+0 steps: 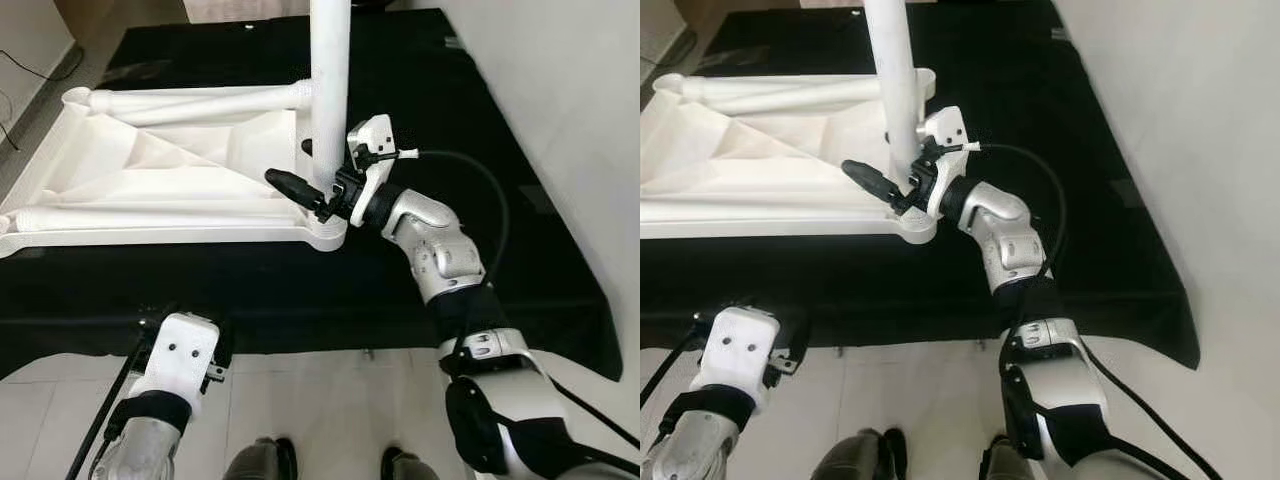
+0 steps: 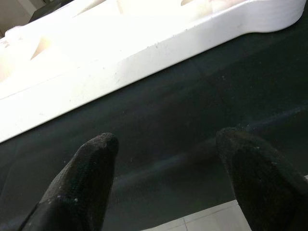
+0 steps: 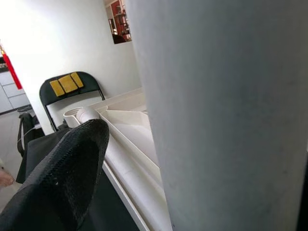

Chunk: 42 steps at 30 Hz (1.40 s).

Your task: Building children table

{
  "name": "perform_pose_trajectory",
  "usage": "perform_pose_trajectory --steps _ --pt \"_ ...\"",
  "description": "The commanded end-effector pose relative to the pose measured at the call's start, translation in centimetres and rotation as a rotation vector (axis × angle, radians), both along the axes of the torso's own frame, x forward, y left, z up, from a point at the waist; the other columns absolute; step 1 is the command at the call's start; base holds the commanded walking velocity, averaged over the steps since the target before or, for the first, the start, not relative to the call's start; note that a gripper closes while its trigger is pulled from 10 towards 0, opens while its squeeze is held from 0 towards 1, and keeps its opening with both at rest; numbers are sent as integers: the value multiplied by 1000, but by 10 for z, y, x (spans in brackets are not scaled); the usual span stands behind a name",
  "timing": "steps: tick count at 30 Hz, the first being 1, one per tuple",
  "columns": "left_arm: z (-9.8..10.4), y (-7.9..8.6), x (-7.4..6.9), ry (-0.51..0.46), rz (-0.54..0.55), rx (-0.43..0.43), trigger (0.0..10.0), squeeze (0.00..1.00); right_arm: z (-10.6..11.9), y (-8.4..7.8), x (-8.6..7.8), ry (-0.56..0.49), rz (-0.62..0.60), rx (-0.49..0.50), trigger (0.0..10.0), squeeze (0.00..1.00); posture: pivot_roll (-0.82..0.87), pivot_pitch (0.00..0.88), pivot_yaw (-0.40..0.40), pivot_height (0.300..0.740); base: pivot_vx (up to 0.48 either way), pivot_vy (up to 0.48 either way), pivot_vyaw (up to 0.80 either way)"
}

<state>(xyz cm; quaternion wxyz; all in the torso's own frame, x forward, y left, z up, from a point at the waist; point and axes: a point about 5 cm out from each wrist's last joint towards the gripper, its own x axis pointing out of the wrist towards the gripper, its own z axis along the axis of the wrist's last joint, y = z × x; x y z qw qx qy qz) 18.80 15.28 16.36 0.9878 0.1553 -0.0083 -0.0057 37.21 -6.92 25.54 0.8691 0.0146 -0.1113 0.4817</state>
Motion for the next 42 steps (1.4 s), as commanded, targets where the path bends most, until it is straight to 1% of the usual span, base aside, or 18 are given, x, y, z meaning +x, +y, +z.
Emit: perform_pose_trajectory --steps 1,8,10,11,14,15,22,26,30,32,33,34,35,36,38,39,40,42 --pt "-6 2 1 25 7 -2 10000 0 -2 4 -3 3 28 1 10000 0 173 237 36 740 0 0 0" --pt "-7 0 1 30 -13 -34 10000 0 -7 0 -2 4 55 -48 10000 0 181 249 28 740 0 0 0" --pt "-6 0 1 29 -25 -43 10000 0 -12 -1 -2 6 103 -113 10000 0 184 256 25 740 0 0 0" --pt "-5 -1 1 30 -32 -47 10000 0 -15 -2 -2 2 134 -158 4824 0 189 273 22 740 0 0 0" --pt "-5 -1 0 30 -37 -50 10000 0 -17 -3 -1 -1 155 -189 4824 0 189 274 22 740 0 0 0" --pt "-4 -1 0 31 -40 -51 10000 0 -17 -5 1 -2 160 -214 0 0 190 282 21 740 0 0 0" --pt "-4 -3 -4 35 -40 -65 10000 0 -15 -26 9 4 132 -292 0 0 186 304 15 740 0 0 0" --pt "-5 -3 -4 38 -40 -73 10000 0 -20 -46 7 25 100 -337 0 0 166 309 12 740 0 0 0" --pt "-5 -4 -4 39 -42 -79 10000 0 -23 -54 7 62 53 -340 0 0 159 311 9 740 0 0 0" --pt "-6 -5 -4 40 -45 -82 10000 0 -28 -63 7 95 -28 -352 0 0 146 310 -6 740 0 0 0" --pt "-6 -5 -5 41 -45 -84 10000 0 -40 -87 12 208 -398 -315 0 0 139 309 -12 740 0 0 0" --pt "-6 -5 -5 41 -45 -84 10000 0 -40 -87 12 208 -398 -315 0 0 139 309 -12 740 0 0 0" --pt "-6 -4 -5 42 -44 -85 10000 0 -50 -108 12 288 -677 -303 0 0 133 309 -12 740 0 0 0" --pt "-6 -3 -6 41 -42 -86 10000 0 -64 -122 -4 377 -840 -290 0 0 123 310 -14 740 0 0 0" --pt "-6 -3 -6 41 -42 -86 10000 0 -64 -122 -4 377 -840 -290 0 0 123 310 -14 740 0 0 0" --pt "-6 -2 -5 40 -40 -88 10000 0 -75 -119 -37 444 -903 -248 0 0 107 311 6 740 0 0 0" --pt "-6 -2 -5 40 -40 -88 10000 0 -75 -119 -37 444 -903 -248 0 0 107 311 6 740 0 0 0" --pt "-7 -3 -3 41 -47 -91 10000 0 -75 -101 -47 453 -866 -203 0 0 105 294 16 740 0 0 0"
